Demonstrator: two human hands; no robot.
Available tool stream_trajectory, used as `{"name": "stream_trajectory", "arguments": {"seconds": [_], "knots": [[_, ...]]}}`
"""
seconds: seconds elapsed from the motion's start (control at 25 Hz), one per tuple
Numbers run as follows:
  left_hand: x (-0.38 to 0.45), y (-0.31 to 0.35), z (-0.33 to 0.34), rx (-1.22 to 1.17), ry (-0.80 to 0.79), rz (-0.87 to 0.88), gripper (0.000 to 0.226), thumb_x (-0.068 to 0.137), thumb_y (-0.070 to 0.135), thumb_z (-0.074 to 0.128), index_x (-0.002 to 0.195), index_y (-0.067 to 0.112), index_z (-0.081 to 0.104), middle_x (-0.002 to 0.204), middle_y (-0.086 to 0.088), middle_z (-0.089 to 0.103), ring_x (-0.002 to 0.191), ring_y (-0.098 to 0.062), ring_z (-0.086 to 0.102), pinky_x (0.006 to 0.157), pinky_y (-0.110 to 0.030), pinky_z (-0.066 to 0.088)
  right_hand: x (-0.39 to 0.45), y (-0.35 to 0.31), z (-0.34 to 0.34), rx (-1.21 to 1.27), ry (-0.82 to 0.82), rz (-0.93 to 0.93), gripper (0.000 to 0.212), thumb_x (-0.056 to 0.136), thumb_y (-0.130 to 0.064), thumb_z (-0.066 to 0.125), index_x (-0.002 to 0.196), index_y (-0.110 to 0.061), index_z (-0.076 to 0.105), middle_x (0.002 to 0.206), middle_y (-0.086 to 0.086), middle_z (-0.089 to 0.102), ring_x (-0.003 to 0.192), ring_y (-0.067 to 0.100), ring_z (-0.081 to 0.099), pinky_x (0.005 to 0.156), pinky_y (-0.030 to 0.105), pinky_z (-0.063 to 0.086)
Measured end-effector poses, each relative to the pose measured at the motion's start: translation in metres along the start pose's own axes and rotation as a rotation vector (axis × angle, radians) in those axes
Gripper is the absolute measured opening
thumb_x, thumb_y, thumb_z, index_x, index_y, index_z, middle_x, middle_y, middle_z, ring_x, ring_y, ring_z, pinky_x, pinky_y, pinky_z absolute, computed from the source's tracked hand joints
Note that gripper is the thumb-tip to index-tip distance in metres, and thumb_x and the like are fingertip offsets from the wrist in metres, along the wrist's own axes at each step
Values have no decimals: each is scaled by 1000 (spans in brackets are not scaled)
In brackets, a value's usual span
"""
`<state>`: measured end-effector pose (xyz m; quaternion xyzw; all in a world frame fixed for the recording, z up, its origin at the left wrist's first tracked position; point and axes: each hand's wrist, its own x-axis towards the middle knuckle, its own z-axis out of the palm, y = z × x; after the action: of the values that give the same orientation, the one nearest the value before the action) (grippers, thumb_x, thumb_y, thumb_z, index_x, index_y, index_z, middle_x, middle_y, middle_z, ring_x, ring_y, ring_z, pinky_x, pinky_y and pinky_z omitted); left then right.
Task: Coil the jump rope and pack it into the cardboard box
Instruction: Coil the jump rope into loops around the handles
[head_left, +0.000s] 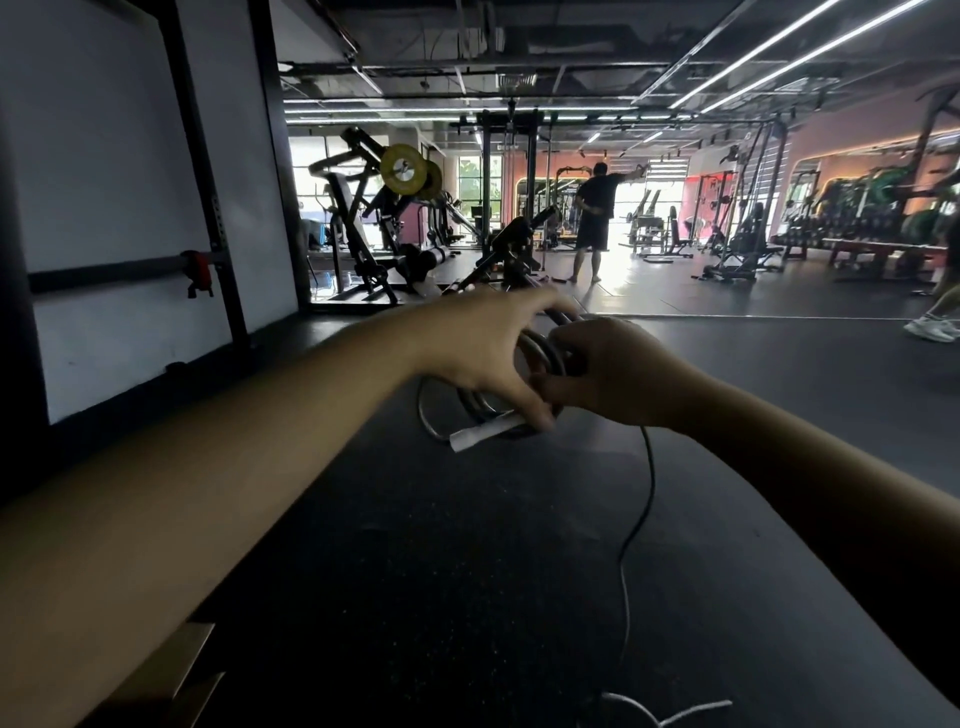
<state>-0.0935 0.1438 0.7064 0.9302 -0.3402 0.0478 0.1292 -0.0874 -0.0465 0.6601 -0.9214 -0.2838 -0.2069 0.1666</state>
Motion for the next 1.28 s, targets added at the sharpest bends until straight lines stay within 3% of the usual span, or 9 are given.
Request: {"name": "stream_trajectory", "arguments": {"seconds": [0.2, 0.32, 0.4, 0.52, 0.64, 0.76, 0.92, 1.12, 1.28], "knots": [[2, -4, 26, -273, 25, -24, 90, 61, 27, 98, 138, 24, 52, 130, 14, 66, 117, -3, 60, 98, -15, 44, -6, -5, -5, 192, -53, 24, 23, 83, -46, 75, 90, -29, 61, 71, -11, 65, 55, -7, 61, 55, 19, 45], [-5, -12, 38, -376, -10, -41, 64, 64, 24, 96, 121, 20, 67, 114, 8, 77, 108, -6, 70, 101, -29, 52, -16, -5, -2, 615, -70, 159, 39, 81, -55, 74, 95, -23, 56, 67, -5, 68, 55, 12, 60, 51, 28, 47], [-14, -13, 44, -444, 5, -48, 42, 69, 19, 93, 107, 16, 75, 102, 6, 80, 96, -1, 72, 92, -22, 56, -26, 1, -5, 828, -96, 212, 43, 86, -60, 63, 98, -18, 59, 68, 7, 66, 61, 27, 59, 52, 34, 45], [-24, -14, 50, -781, 292, -46, 23, 77, 8, 85, 98, 9, 75, 82, 9, 78, 68, 4, 70, 59, -10, 51, -40, 21, -4, 915, -83, 261, 60, 95, -64, 46, 100, -7, 65, 63, 13, 57, 57, 28, 54, 57, 37, 47], [-14, -19, 65, -1132, 706, -183, 25, 78, 31, 85, 95, 16, 75, 55, 15, 58, 41, 2, 47, 42, -18, 40, -47, 30, 8, 1027, 19, 348, 64, 94, -67, 47, 97, -7, 71, 69, 11, 52, 60, 24, 51, 65, 41, 48], [1, -4, 88, -1321, 916, -319, 41, 71, 44, 87, 100, 18, 76, 67, 7, 63, 44, -2, 45, 50, -24, 43, -46, 8, 29, 1140, 73, 366, 64, 90, -72, 46, 107, -14, 68, 76, 3, 50, 59, 16, 46, 58, 32, 43], [10, 18, 101, -1501, 1006, -489, 34, 76, 48, 84, 102, 26, 77, 77, 14, 73, 57, -1, 57, 55, -20, 47, -36, -28, 63, 1069, 333, 459, 57, 94, -69, 45, 96, -18, 71, 52, -16, 52, 50, 1, 43, 50, 21, 33], [0, 6, 109, -1457, 890, -438, 40, 76, 50, 82, 110, 28, 77, 103, 10, 79, 78, -8, 64, 73, -26, 51, -34, -24, 66, 1111, 450, 386, 42, 103, -40, 53, 90, -3, 67, 76, 17, 70, 39, 0, 47, 42, 13, 34], [-10, -12, 110, -1366, 742, -419, 58, 64, 57, 86, 111, 27, 74, 107, 7, 79, 93, -15, 70, 96, -39, 53, -35, -21, 61, 1189, 313, 417, 32, 104, -36, 52, 85, -11, 59, 67, 8, 63, 34, 3, 40, 34, 17, 27]]}}
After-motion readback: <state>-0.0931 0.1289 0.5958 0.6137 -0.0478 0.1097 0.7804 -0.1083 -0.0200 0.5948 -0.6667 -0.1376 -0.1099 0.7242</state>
